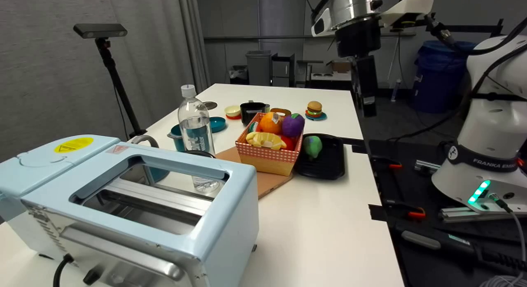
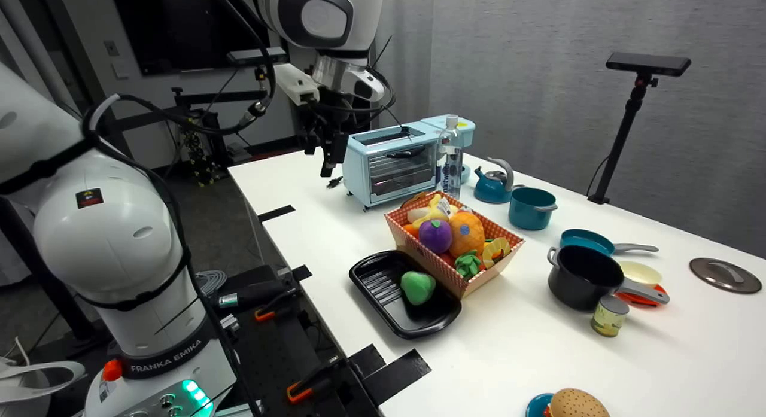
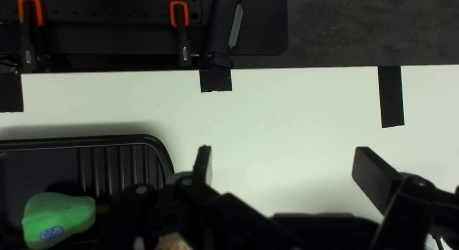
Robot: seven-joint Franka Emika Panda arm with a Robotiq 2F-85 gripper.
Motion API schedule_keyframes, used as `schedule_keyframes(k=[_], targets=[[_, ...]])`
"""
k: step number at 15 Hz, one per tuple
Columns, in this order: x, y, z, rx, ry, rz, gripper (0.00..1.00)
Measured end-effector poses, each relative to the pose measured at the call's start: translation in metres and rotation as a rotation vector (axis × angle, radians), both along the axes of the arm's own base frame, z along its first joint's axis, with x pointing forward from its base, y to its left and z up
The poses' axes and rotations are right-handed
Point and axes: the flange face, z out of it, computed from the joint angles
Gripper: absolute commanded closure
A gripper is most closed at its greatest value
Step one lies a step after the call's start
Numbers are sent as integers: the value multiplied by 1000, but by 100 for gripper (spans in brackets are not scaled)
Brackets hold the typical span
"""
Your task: Pick up the purple fruit plush toy from the basket and put it on the black tray
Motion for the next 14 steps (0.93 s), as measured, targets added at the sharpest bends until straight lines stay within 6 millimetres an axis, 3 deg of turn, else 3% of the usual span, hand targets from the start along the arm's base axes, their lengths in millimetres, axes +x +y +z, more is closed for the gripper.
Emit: schedule_keyframes(k=[8, 14], targets=[[0, 0, 0, 0, 1, 0, 0], [6, -5, -12, -13, 27, -7, 0]])
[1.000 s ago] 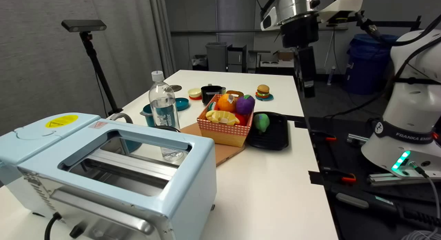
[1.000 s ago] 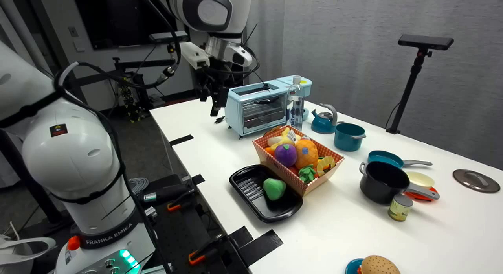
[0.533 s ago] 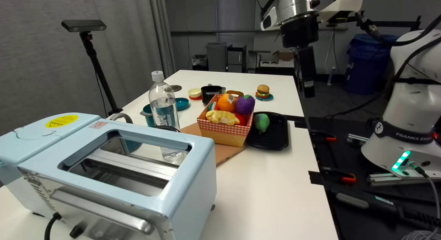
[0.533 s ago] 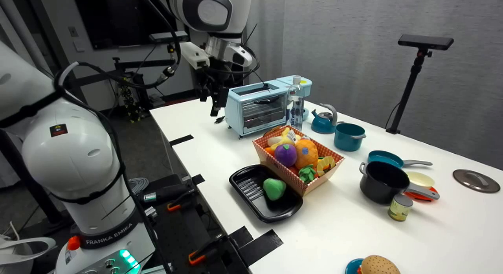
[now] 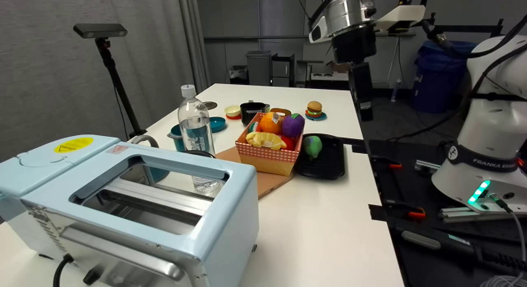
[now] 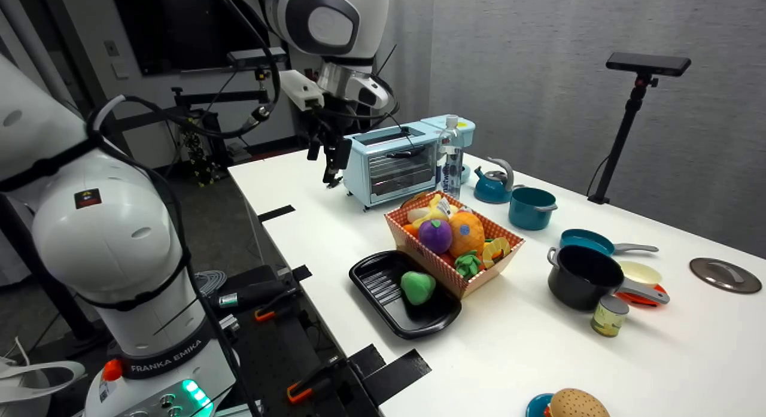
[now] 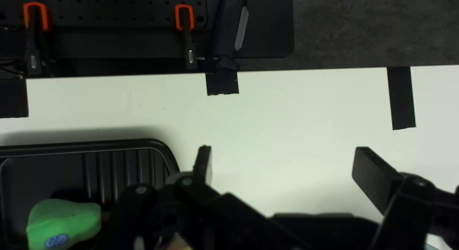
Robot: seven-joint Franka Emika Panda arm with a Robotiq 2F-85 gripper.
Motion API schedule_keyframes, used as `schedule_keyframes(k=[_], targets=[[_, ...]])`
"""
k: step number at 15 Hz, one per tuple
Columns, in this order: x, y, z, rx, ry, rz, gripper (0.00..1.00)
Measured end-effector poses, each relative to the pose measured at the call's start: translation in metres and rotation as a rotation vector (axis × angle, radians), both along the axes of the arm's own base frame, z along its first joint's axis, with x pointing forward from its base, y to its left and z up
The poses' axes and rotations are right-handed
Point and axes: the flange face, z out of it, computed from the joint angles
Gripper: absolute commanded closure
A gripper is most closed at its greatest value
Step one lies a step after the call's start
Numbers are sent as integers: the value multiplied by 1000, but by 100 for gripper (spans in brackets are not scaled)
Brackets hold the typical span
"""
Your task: Pick up the purple fruit plush toy from the basket and put it on the black tray
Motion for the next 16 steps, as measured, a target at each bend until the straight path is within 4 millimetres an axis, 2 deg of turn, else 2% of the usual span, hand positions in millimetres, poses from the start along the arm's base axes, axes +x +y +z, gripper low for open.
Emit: schedule_keyframes(k=[10, 16], targets=[[22, -20, -7, -168, -100, 25, 0], [49, -39, -16, -236, -143, -17, 0]])
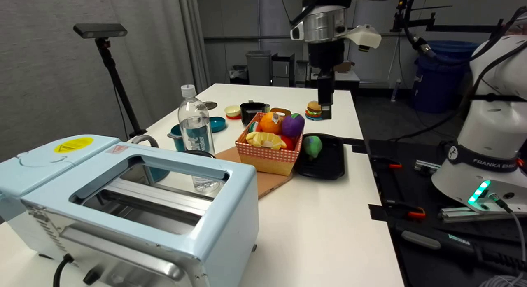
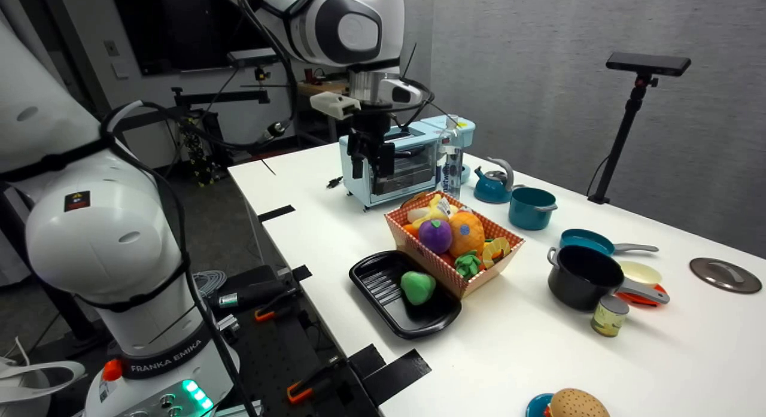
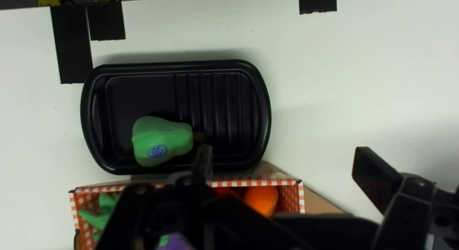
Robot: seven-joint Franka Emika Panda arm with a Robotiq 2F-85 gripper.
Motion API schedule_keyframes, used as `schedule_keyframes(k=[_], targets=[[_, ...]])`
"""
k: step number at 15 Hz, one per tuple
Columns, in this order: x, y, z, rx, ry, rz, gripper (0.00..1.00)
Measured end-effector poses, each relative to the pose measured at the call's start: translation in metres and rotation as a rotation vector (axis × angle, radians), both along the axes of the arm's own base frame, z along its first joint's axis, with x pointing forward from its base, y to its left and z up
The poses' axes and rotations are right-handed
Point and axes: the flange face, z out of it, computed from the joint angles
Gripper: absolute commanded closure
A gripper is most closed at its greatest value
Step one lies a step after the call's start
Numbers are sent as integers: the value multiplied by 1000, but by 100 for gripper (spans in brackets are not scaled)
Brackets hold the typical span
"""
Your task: Pick up the purple fruit plush toy from the basket and put it on the black tray
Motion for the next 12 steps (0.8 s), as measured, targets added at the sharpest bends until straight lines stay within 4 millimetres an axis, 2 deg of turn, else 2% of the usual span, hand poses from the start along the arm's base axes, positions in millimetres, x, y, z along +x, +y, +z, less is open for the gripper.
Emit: schedule_keyframes(k=[12], targets=[[65, -39, -23, -39, 22, -84, 0]])
